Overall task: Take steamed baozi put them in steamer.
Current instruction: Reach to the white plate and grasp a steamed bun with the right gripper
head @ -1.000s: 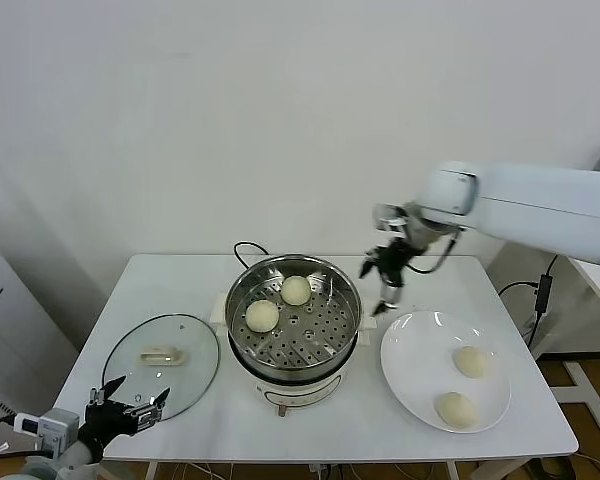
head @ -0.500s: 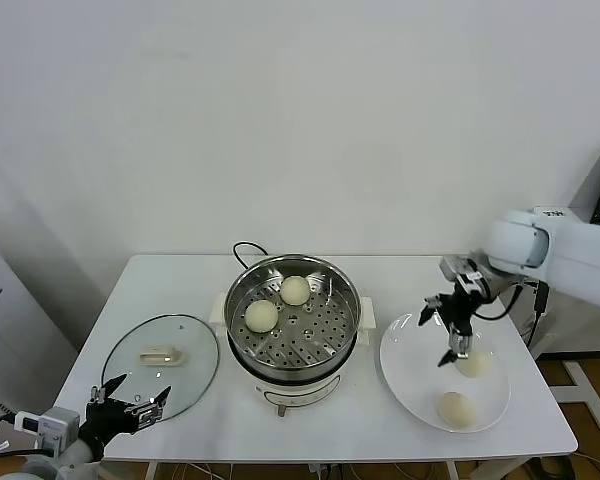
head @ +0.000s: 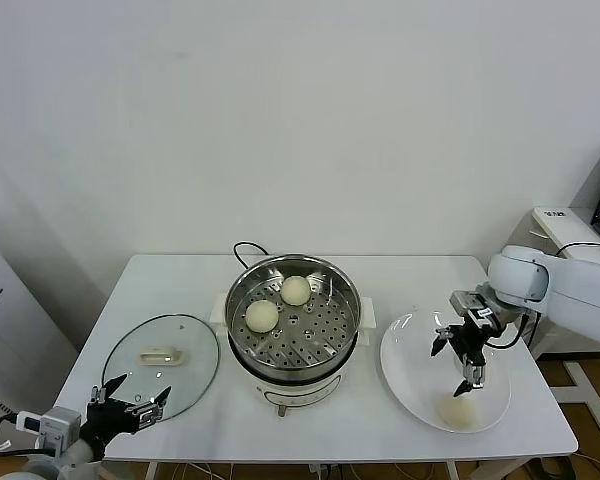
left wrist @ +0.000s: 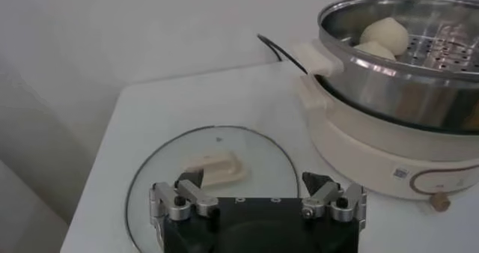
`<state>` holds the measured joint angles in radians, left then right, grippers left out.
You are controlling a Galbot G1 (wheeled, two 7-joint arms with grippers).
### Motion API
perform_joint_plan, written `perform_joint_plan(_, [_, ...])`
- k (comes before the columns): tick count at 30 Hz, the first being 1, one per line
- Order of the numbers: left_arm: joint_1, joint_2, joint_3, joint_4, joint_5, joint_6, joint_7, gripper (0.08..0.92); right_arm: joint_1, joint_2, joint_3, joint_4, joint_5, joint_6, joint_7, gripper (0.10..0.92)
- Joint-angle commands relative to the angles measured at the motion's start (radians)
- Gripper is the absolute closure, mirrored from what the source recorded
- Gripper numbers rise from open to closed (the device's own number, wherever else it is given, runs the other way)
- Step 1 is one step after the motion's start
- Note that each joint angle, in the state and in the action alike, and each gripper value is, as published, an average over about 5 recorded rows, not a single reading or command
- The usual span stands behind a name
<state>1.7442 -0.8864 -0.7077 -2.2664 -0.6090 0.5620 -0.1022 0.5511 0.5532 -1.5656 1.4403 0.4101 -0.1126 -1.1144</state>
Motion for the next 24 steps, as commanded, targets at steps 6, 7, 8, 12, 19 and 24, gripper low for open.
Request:
perform_joint_plan(6, [0.000,0.002,0.002,0.002,0.008,0.000,0.000,0.177,-0.216,-0.019,0.138,-0.063,-0.108,0.026,-0.021,0.203])
perform_joint_plan(7, [0.000,0.002,0.002,0.002,0.009,0.000,0.000,0.177,-0.228,-0.019,0.146,-0.066,-0.111,0.026,-0.023,0.203])
perform_joint_plan(8, [0.000,0.002,0.002,0.002,0.010,0.001,0.000,0.177,-0.239,-0.019,0.152,-0.069,-0.114,0.026,-0.025,0.203])
perform_joint_plan(12, [0.001,0.002,0.003,0.002,0.012,0.002,0.000,0.177,-0.284,-0.017,0.180,-0.078,-0.127,0.027,-0.036,0.203])
perform_joint_plan(19, [-0.001,-0.001,0.009,0.014,0.027,0.001,0.001,0.177,-0.334,-0.011,0.219,-0.099,-0.157,0.033,-0.044,0.203])
perform_joint_plan(24, [-0.002,-0.002,0.012,0.007,0.027,0.003,0.001,0.177,-0.341,-0.006,0.231,-0.117,-0.154,0.027,-0.032,0.233])
